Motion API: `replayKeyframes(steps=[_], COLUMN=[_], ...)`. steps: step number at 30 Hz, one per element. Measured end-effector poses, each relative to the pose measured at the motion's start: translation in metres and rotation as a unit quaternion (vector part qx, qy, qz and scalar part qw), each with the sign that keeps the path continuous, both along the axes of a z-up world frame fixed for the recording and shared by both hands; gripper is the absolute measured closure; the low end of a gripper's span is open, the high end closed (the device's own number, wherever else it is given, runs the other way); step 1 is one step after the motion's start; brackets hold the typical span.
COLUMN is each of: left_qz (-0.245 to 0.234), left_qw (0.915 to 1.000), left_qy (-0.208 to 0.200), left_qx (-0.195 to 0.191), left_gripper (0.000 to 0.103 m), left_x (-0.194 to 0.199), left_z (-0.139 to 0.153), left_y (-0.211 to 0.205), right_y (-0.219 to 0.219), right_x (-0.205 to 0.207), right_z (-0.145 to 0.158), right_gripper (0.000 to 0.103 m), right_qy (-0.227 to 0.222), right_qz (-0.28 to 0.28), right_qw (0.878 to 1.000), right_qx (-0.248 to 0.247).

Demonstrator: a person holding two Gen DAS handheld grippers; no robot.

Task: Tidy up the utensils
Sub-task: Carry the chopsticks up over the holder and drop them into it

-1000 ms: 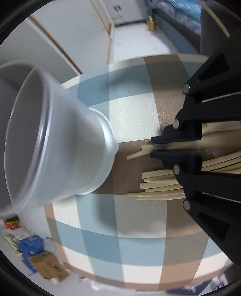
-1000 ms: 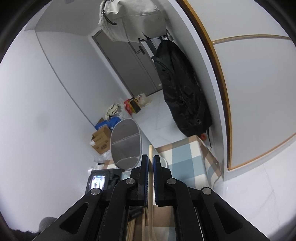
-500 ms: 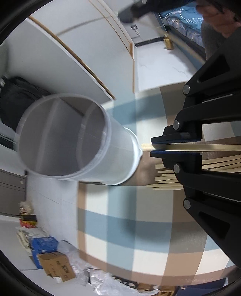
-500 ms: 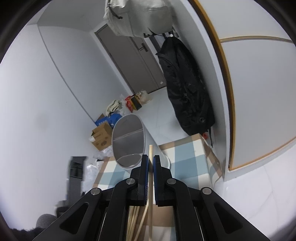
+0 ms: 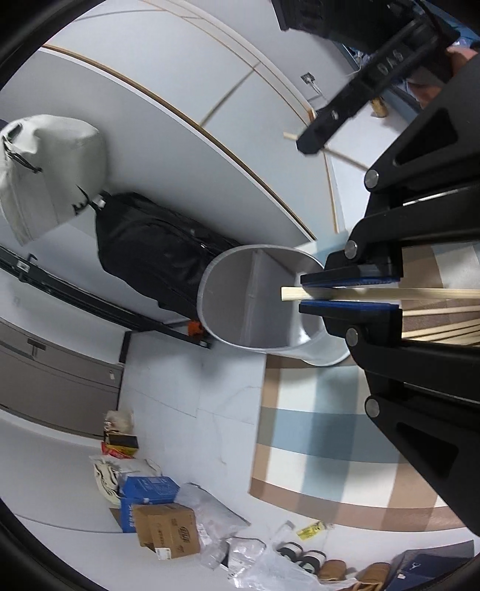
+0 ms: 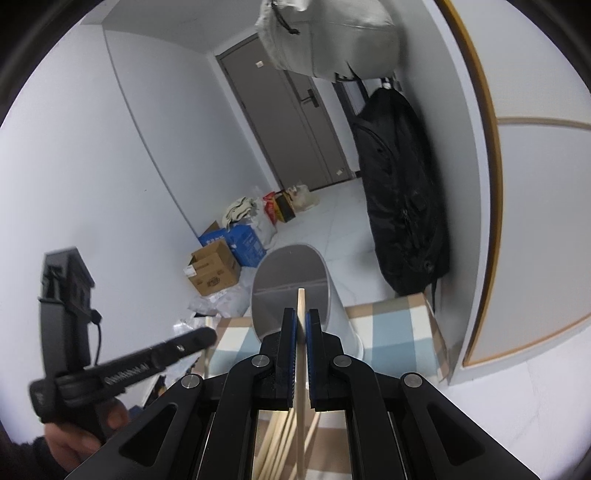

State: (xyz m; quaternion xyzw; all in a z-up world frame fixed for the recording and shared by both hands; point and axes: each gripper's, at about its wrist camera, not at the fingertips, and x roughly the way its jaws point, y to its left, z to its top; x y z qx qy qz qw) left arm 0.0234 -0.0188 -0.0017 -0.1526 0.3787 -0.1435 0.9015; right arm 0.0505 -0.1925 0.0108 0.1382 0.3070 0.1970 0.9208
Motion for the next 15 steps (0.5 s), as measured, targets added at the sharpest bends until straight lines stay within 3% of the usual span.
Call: replayKeyframes(steps=[7,15], left_qz=[-0.005,0.009], left_qw=[0.9995,0.9989], left_qy=[-0.029,-0.013], left_qx=[-0.011,-0.045], left_gripper=[0.1,0.1], left_x=[0.014,0.026], left_z=[0.019,0.015], left_y=[0.01,0.032], right_y=[0.016,0.017], right_x=[0.009,0.022], right_z=[0.028,0.041], right_gripper=[0.099,0.099], right_qy=[-0.037,-0.049], right_qz=[0.004,0.007], right_qw=[0.999,0.999], right_qx=[-0.026,-0.013])
